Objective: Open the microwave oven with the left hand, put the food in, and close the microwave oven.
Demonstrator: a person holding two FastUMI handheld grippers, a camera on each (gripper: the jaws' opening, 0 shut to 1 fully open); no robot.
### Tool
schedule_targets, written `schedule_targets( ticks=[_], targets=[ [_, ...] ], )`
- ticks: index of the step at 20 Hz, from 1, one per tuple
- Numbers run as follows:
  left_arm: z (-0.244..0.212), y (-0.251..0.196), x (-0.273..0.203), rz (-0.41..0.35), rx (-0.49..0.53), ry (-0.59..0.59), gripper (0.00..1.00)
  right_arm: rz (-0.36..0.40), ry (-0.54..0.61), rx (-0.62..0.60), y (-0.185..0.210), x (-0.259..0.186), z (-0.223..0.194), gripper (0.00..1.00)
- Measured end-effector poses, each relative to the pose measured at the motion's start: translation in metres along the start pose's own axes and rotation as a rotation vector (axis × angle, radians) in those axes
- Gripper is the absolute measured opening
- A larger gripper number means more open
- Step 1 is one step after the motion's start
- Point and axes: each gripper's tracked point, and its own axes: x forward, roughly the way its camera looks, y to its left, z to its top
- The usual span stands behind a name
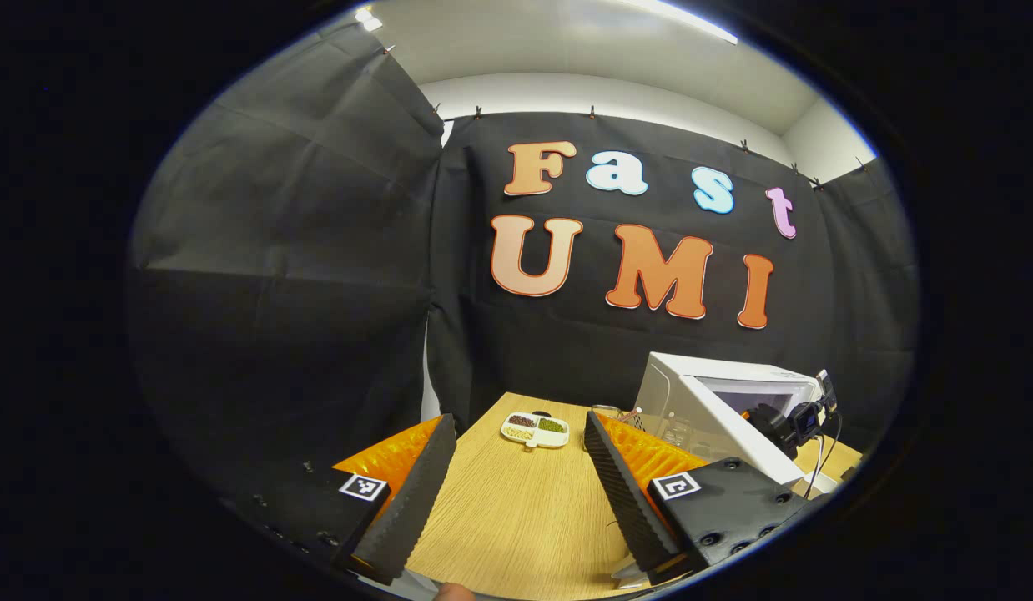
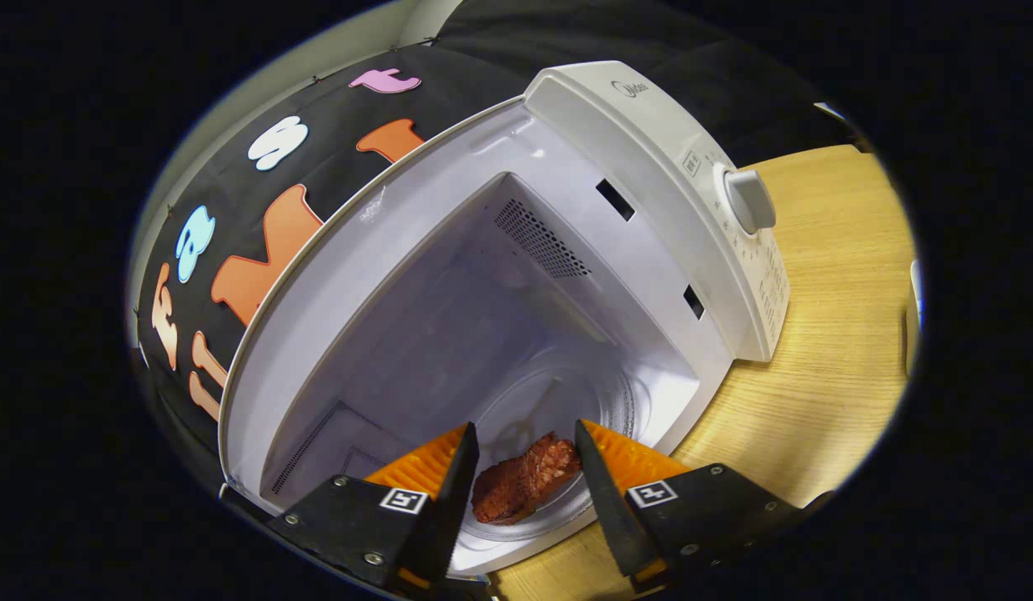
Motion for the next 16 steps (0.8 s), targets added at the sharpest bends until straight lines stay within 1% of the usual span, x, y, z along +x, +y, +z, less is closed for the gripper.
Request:
schedule_targets(
  ticks=[1, 2, 3, 4, 5, 6, 9, 10, 12, 13, 16],
  targets=[
    [-0.001, 0.002, 0.0, 0.004, 0.001, 0.002, 0.97, 0.004, -0.016, -0.036, -0.001, -0.002, 0.003, 0.87],
    [-0.001, 0.004, -0.001, 0.008, 0.003, 0.002, 0.99, 0.013, -0.034, -0.073, 0.0, -0.007, 0.011, 0.92],
    [-0.001, 0.005, -0.002, 0.012, 0.004, 0.002, 0.99, 0.026, -0.053, -0.107, 0.002, -0.014, 0.018, 0.93],
    [-0.002, 0.007, -0.003, 0.016, 0.005, 0.002, 0.97, 0.039, -0.067, -0.148, 0.003, -0.021, 0.023, 0.93],
    [-0.001, 0.008, -0.006, 0.02, 0.007, 0.001, 0.97, 0.053, -0.074, -0.189, 0.004, -0.028, 0.027, 0.94],
    [0.0, 0.01, -0.008, 0.025, 0.006, -0.002, 0.99, 0.075, -0.077, -0.231, 0.007, -0.038, 0.031, 0.94],
    [0.004, 0.01, -0.015, 0.03, 0.006, -0.01, 0.99, 0.137, -0.091, -0.351, 0.014, -0.066, 0.047, 0.94],
    [0.005, 0.011, -0.017, 0.034, 0.015, -0.013, 0.97, 0.154, -0.11, -0.396, 0.013, -0.077, 0.057, 0.94],
    [0.008, 0.009, -0.02, 0.038, 0.036, -0.018, 0.97, 0.187, -0.134, -0.478, 0.013, -0.096, 0.075, 0.94],
    [0.01, 0.008, -0.022, 0.041, 0.043, -0.021, 0.99, 0.213, -0.144, -0.526, 0.015, -0.106, 0.086, 0.94],
    [0.017, 0.006, -0.029, 0.039, 0.056, -0.036, 0.97, 0.285, -0.163, -0.648, 0.018, -0.14, 0.115, 0.94]
  ],
)
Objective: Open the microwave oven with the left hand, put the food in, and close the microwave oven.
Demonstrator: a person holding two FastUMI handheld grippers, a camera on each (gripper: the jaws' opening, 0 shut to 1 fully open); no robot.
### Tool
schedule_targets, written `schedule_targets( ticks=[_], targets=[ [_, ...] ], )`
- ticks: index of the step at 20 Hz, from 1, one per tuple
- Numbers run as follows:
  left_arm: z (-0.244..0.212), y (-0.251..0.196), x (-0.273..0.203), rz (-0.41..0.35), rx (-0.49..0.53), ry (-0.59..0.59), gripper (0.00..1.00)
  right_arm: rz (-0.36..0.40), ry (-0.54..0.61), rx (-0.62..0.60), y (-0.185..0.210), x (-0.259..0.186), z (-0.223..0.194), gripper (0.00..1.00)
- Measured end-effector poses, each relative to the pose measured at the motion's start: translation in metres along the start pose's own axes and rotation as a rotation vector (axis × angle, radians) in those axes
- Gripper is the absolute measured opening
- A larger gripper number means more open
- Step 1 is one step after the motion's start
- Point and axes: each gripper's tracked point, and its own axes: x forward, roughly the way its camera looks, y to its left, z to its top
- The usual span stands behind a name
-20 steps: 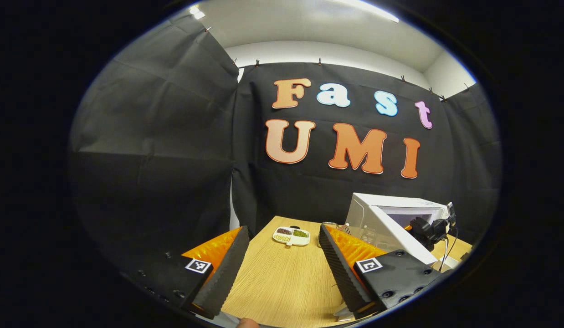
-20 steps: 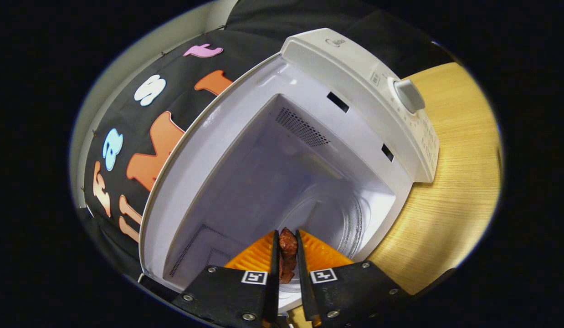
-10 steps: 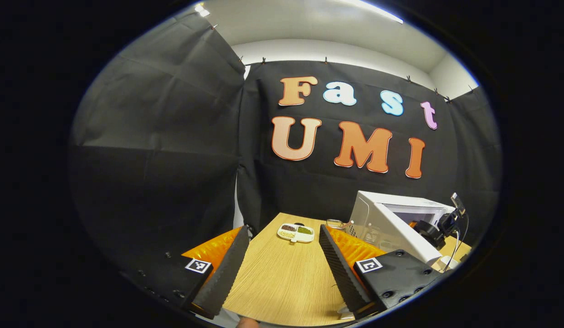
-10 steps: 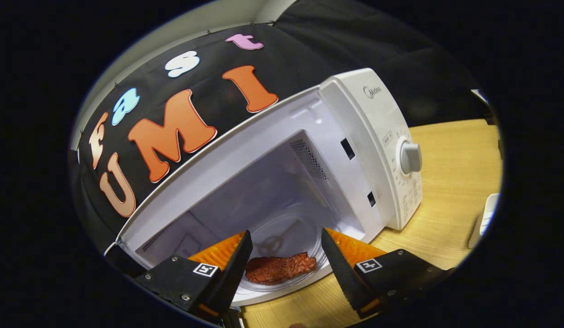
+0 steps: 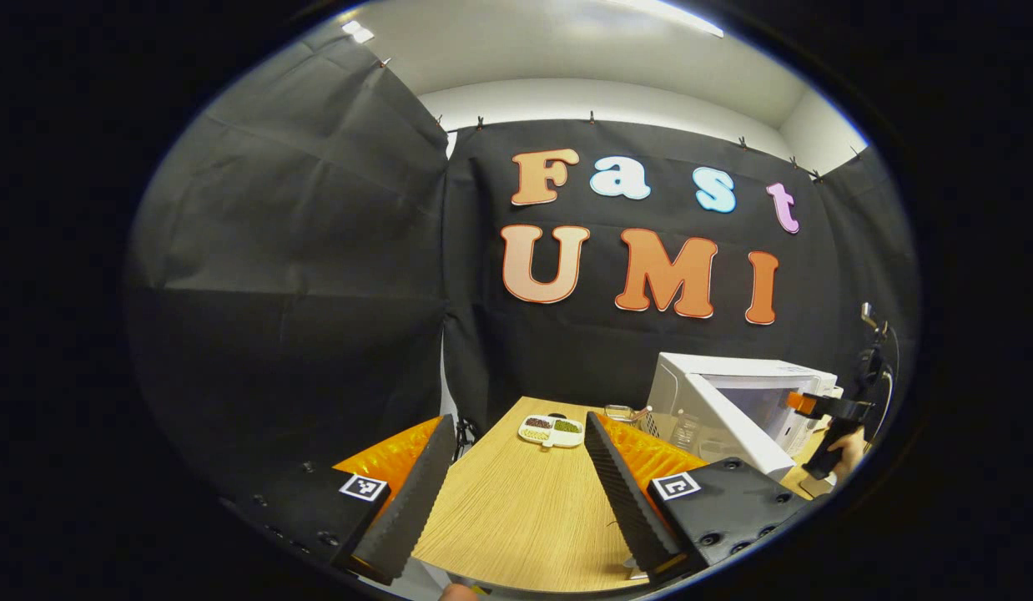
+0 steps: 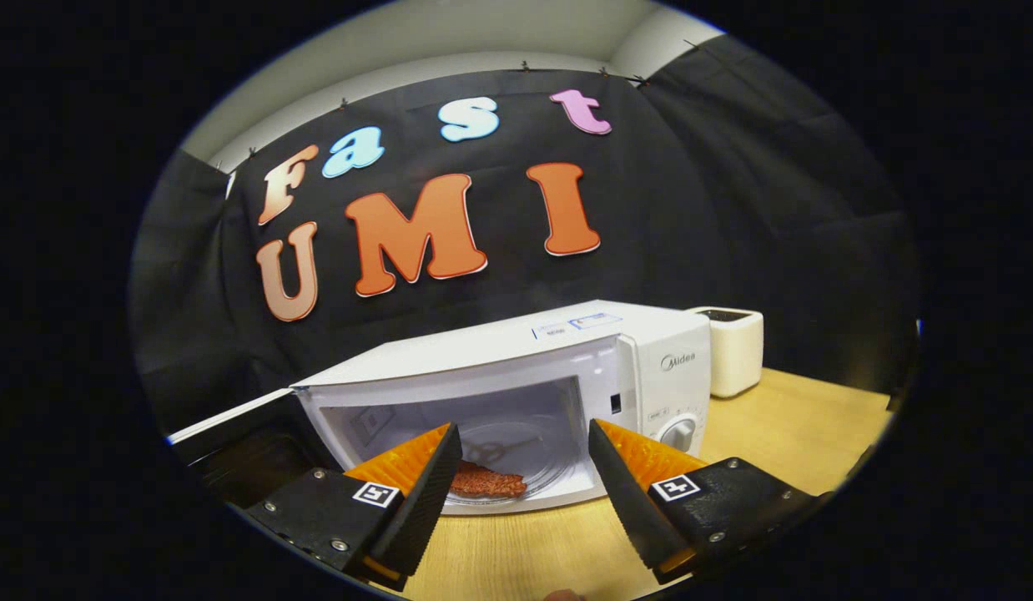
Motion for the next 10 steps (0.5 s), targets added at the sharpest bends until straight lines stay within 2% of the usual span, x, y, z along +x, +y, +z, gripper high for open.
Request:
schedule_targets(
  ticks=[4, 10],
  targets=[
    [0.008, -0.007, -0.002, -0.053, 0.056, -0.036, 0.99, -0.008, -0.049, -0.129, -0.037, -0.035, 0.038, 0.94],
    [-0.005, 0.003, 0.017, -0.054, 0.097, -0.001, 0.97, -0.035, -0.061, -0.17, -0.088, -0.085, 0.062, 0.94]
  ],
)
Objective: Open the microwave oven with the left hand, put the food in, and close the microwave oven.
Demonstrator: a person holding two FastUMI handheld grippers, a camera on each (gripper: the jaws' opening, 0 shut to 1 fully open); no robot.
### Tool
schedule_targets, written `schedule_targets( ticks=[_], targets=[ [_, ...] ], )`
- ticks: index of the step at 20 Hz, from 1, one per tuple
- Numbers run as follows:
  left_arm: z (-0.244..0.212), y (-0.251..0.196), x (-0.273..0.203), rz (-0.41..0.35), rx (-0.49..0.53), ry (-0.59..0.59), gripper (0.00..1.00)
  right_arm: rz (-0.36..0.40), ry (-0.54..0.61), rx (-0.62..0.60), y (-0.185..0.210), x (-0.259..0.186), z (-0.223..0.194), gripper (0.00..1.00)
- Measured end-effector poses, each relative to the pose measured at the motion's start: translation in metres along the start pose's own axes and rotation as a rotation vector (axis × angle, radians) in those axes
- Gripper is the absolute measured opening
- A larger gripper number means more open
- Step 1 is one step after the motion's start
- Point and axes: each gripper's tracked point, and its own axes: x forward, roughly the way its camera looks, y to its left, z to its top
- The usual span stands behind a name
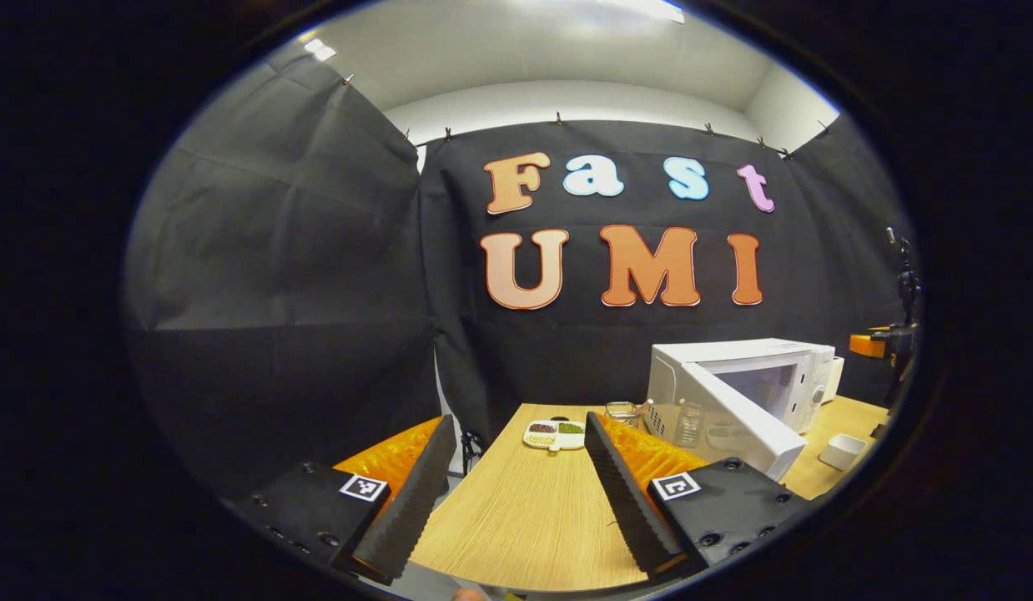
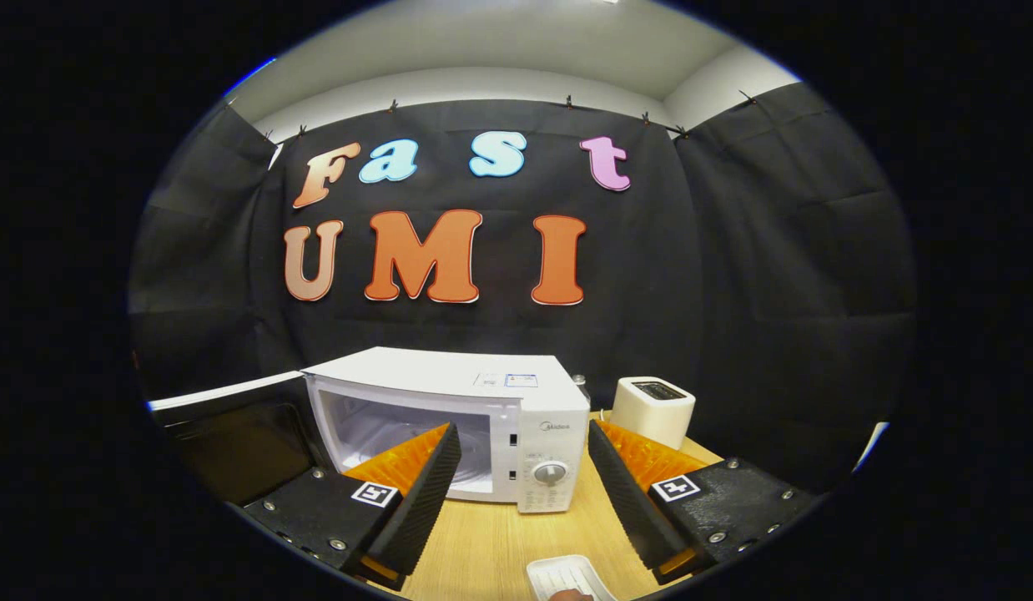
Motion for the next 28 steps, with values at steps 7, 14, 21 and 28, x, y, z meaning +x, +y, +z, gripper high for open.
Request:
schedule_targets(
  ticks=[7, 14, 21, 28],
  targets=[
    [-0.041, -0.038, 0.029, -0.093, -0.023, 0.074, 1.0, -0.049, -0.05, 0.012, -0.05, -0.035, 0.015, 0.95],
    [-0.071, -0.075, 0.031, -0.149, -0.006, 0.133, 0.21, -0.055, -0.054, 0.037, -0.068, -0.046, 0.011, 0.95],
    [-0.09, -0.148, 0.005, -0.326, 0.01, 0.204, 0.05, -0.057, -0.039, 0.089, -0.083, -0.051, -0.004, 0.95],
    [-0.092, -0.236, -0.013, -0.499, 0.005, 0.218, 0.05, -0.074, -0.015, 0.098, -0.099, -0.055, -0.018, 0.95]
  ],
)
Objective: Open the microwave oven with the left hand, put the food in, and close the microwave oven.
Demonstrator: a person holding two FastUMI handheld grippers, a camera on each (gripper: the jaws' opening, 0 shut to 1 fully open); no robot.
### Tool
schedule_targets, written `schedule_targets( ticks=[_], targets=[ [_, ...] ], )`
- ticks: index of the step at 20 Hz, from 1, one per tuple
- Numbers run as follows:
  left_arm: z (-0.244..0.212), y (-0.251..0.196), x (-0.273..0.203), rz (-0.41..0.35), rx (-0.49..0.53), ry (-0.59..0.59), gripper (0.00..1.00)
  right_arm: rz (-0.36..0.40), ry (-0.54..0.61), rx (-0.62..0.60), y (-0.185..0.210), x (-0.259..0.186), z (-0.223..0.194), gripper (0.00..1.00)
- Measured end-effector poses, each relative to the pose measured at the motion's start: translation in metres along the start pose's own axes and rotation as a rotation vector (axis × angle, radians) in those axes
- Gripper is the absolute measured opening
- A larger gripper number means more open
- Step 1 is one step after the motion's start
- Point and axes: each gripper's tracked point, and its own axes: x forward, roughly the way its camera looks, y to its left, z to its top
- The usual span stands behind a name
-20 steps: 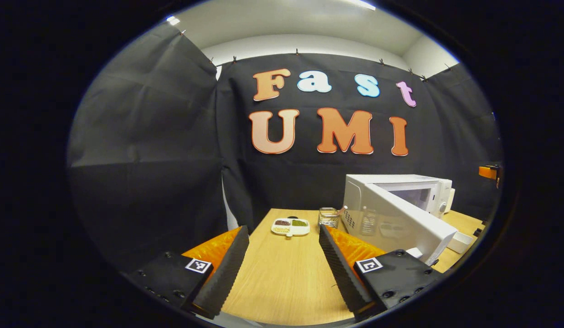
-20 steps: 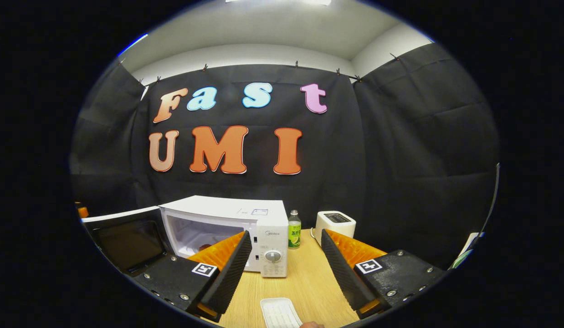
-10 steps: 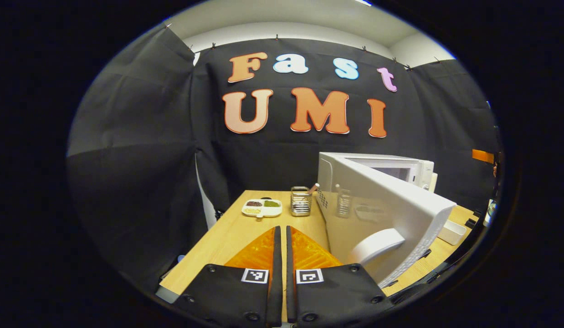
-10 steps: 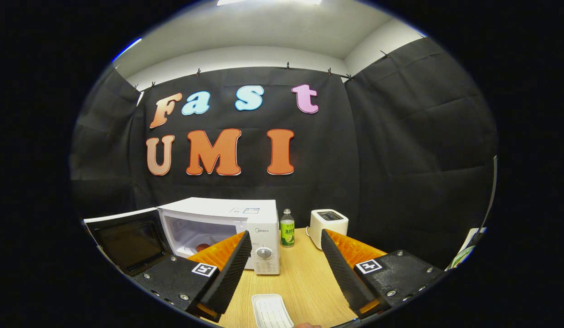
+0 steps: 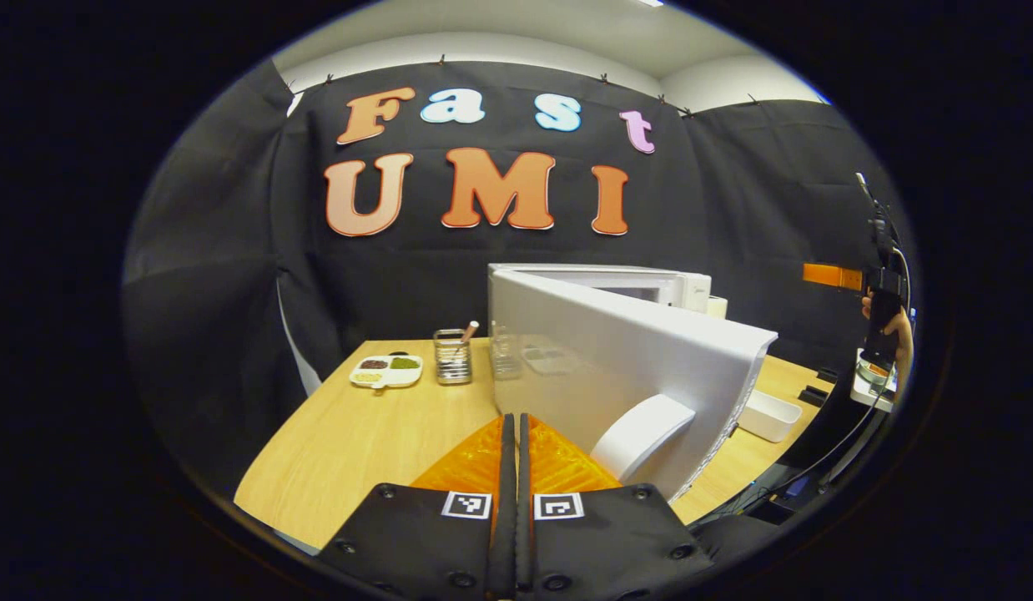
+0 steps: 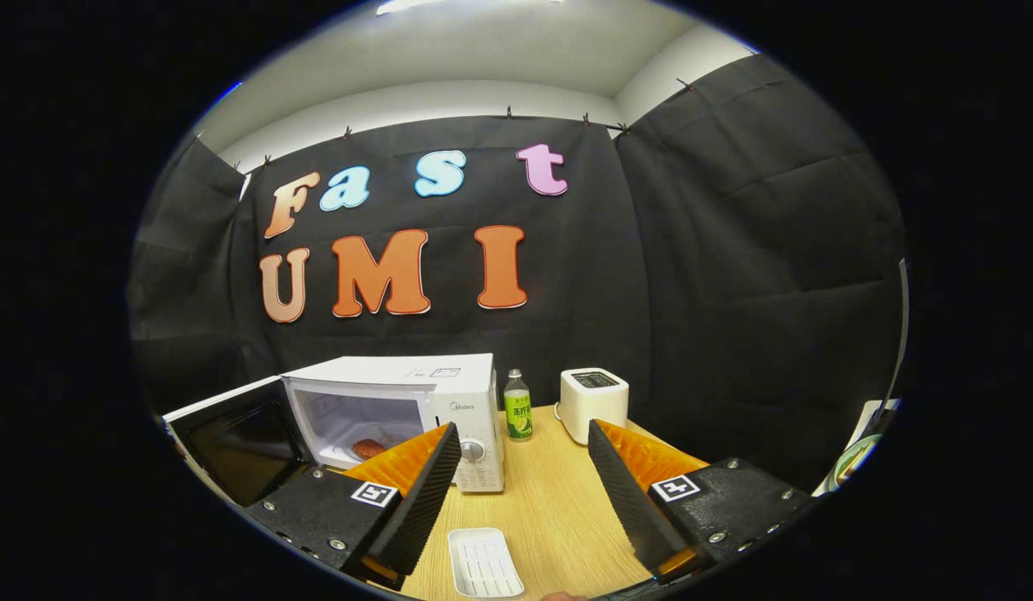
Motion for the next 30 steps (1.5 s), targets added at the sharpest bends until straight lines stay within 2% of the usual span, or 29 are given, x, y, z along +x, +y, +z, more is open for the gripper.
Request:
schedule_targets(
  ticks=[6, 11, 13, 16, 20, 30],
  targets=[
    [0.005, -0.062, 0.032, -0.11, -0.019, 0.005, 0.05, -0.023, 0.012, 0.003, -0.022, -0.001, -0.008, 0.95],
    [0.013, -0.099, 0.063, -0.154, -0.013, 0.003, 0.05, -0.06, 0.023, 0.012, -0.047, 0.001, -0.013, 0.95],
    [0.012, -0.107, 0.073, -0.15, -0.001, 0.009, 0.05, -0.07, 0.028, 0.014, -0.055, 0.002, -0.014, 0.95],
    [0.015, -0.129, 0.091, -0.178, -0.026, 0.007, 0.05, -0.091, 0.03, 0.012, -0.069, 0.002, -0.015, 0.95],
    [0.022, -0.147, 0.12, -0.172, -0.046, -0.001, 0.05, -0.105, 0.035, 0.008, -0.08, 0.004, -0.017, 0.95],
    [0.04, -0.163, 0.211, -0.074, -0.039, -0.017, 0.05, -0.135, 0.08, 0.019, -0.096, 0.011, -0.037, 0.95]
  ],
)
